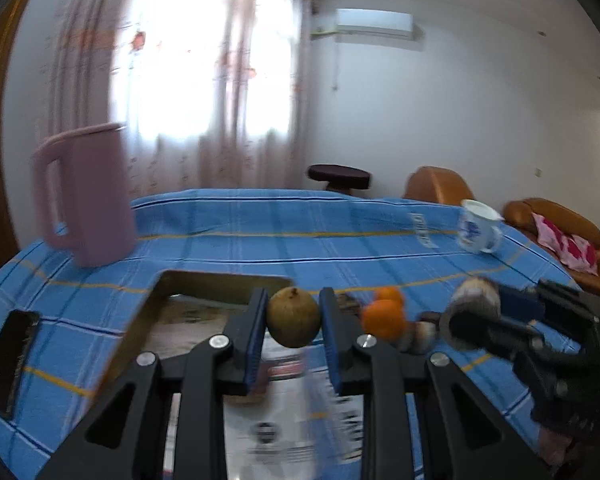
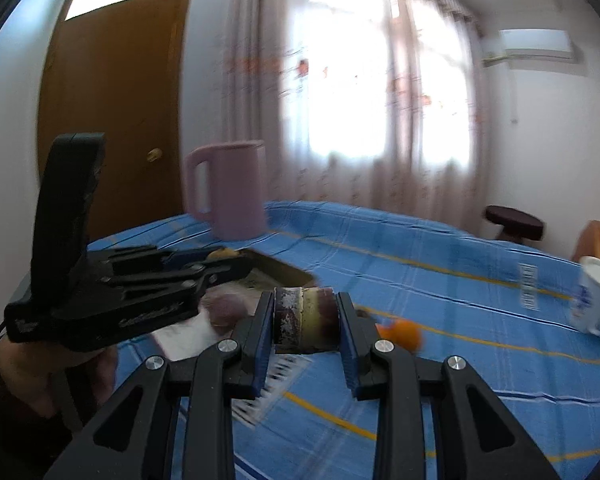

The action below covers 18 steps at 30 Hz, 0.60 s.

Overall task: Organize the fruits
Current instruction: 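Carry the brown fruit with the left tool while the right tool carries the roll to the tin, then release the brown fruit from the left tool while the right tool releases the roll into the tin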

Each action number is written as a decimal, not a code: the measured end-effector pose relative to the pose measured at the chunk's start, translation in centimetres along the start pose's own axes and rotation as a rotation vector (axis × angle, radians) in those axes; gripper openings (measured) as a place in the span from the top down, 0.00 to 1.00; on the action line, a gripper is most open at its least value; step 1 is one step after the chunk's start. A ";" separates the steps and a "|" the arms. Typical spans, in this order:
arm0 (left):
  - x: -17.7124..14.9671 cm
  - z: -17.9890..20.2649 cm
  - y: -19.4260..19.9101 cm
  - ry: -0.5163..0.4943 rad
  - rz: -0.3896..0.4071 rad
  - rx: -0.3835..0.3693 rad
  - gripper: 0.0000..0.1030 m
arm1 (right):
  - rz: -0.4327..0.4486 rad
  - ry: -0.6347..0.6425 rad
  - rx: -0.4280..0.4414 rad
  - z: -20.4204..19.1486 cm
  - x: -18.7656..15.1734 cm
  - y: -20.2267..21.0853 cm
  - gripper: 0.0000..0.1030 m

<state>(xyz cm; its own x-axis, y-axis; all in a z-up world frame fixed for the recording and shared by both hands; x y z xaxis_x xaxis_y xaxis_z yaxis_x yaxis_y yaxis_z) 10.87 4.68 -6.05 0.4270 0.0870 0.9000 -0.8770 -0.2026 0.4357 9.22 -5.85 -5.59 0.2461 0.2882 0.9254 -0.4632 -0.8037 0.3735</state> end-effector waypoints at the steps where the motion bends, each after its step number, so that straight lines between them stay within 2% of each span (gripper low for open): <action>1: -0.1 -1.0 -0.2 0.011 -0.005 0.012 0.73 | -0.020 0.007 0.016 -0.8 0.0 -1.3 0.69; 4: -0.7 -4.0 -1.1 0.036 -0.026 0.065 0.73 | -0.060 0.026 0.054 -2.4 -0.3 -3.8 0.69; 8: -2.0 -6.5 -1.8 0.060 -0.065 0.098 0.73 | -0.114 0.048 0.079 -4.0 -0.7 -6.5 0.69; 14: -3.5 -7.2 -2.0 0.059 -0.098 0.099 0.73 | -0.189 0.060 0.091 -5.2 -1.6 -9.6 0.69; 18: -3.9 -7.3 -2.2 0.057 -0.110 0.106 0.73 | -0.218 0.063 0.102 -5.6 -2.0 -10.2 0.69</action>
<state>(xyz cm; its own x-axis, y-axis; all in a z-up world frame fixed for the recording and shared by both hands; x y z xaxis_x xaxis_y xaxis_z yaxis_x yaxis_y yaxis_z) 9.48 11.92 -10.47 0.5037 0.1692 0.8472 -0.7958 -0.2907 0.5312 8.73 4.68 -10.87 0.2755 0.4904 0.8268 -0.3154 -0.7664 0.5597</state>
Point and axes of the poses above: each gripper's, at about its wrist camera, not at the fingertips, and y roughly against the way its jaws point, z to its right, x to its top, the point moved 8 cm from there along -y, roughly the way its jaws point, and after that the axes turned 13 degrees about x, right-handed, at the moved point
